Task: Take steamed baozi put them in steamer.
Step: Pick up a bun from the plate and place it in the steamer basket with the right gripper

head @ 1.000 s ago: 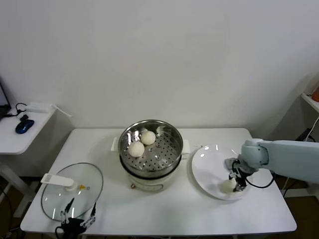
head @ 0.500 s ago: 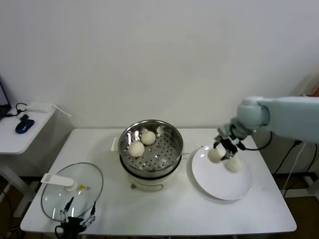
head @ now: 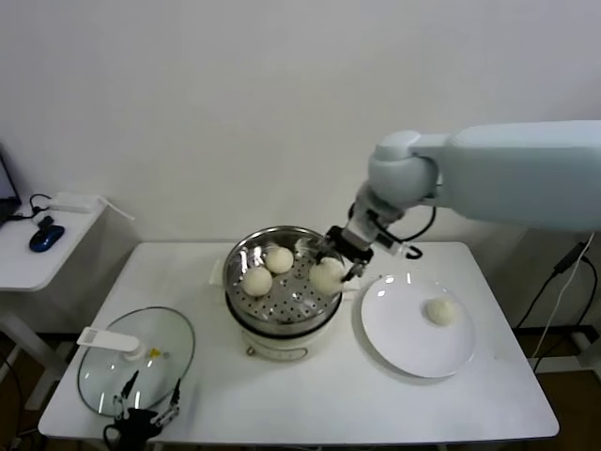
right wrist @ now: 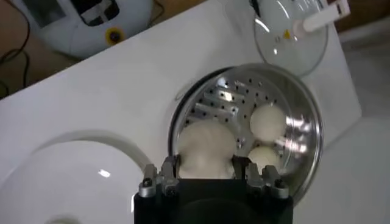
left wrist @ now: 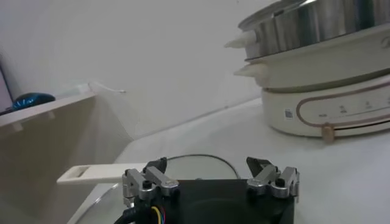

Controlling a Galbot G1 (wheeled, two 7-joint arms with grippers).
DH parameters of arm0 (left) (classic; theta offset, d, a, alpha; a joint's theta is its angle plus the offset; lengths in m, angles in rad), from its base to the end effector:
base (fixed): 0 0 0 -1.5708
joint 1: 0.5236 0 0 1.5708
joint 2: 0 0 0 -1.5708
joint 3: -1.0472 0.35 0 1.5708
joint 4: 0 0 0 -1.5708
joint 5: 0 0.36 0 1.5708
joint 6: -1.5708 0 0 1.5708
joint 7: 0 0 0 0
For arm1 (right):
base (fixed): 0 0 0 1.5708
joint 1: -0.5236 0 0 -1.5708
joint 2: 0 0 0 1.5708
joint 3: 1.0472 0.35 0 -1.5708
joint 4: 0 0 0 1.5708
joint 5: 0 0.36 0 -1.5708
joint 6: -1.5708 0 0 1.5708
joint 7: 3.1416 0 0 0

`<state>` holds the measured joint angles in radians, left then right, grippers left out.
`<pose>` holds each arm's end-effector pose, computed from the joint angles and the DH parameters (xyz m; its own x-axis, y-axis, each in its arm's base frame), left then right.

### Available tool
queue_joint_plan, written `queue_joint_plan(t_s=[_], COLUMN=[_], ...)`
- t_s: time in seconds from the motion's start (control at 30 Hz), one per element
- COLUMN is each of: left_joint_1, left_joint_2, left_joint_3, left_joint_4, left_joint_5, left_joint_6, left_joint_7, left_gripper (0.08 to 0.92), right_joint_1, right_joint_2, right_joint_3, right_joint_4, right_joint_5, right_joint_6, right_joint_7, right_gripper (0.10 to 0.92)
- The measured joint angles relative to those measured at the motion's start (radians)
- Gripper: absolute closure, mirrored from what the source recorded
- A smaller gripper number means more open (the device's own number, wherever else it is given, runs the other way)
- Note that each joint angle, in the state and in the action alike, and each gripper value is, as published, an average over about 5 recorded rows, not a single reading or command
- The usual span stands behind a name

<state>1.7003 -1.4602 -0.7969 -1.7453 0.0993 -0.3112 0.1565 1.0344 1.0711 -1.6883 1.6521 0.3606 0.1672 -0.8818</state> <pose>0.1039 0.1268 -0.4260 -0.9823 -0.0089 0.1872 0.0502 0.9499 0.3085 0.4707 0.0987 0.0178 -0.1478 -0.2605 0.9541 -0.4226 -0.8555 -0.2991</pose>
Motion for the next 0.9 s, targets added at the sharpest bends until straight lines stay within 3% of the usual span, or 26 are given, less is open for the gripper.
queue_joint_plan(t_s=[0.6,0.9], left_joint_1=[-0.004,-0.005], left_joint_2=[0.003,-0.001], left_joint_3=[-0.007,-0.006], left_joint_4=[0.009,0.012], left_joint_5=[-0.002,0.001], left_joint_6=[-0.002,-0.002], left_joint_7=[-0.004,-0.006], left_gripper=[0.177,0.177], right_joint_1=[-0.282,-0.344], right_joint_2=[0.223,0.25], right_joint_3=[0.103,0.124], right_joint_4=[-0.221,-0.305], right_joint_5=[-0.284,-0.308], right_joint_6=[0.133,0.159], right_joint_7=[0.034,0.065], right_gripper=[0.427,0.3])
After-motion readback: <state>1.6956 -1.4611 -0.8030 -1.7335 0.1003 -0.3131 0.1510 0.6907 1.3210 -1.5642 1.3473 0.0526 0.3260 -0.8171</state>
